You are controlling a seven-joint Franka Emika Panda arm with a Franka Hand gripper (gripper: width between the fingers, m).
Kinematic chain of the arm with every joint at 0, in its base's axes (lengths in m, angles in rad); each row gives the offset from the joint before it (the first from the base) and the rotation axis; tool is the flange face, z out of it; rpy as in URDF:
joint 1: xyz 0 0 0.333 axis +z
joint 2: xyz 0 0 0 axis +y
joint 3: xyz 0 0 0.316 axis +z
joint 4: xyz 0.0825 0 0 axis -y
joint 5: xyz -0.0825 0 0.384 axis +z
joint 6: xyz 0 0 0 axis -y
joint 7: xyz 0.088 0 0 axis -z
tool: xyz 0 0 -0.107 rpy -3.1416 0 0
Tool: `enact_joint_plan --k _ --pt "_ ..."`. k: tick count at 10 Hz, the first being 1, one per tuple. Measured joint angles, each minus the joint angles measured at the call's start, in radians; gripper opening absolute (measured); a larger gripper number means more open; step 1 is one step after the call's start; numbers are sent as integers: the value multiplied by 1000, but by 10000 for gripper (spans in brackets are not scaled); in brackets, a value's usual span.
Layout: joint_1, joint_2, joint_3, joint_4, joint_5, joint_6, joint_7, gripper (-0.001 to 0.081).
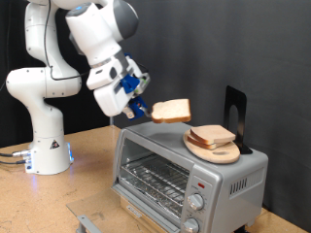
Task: Make a piece of toast with the oven
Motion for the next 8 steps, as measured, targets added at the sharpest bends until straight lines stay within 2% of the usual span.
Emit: enact_joint_plan --k 2,6,8 --pt "-32 0 -67 18 -44 -76 -84 383" --pt "-94 2 -186 50 -111 -173 -228 383" --pt "-115 5 -212 57 -121 -180 -252 383"
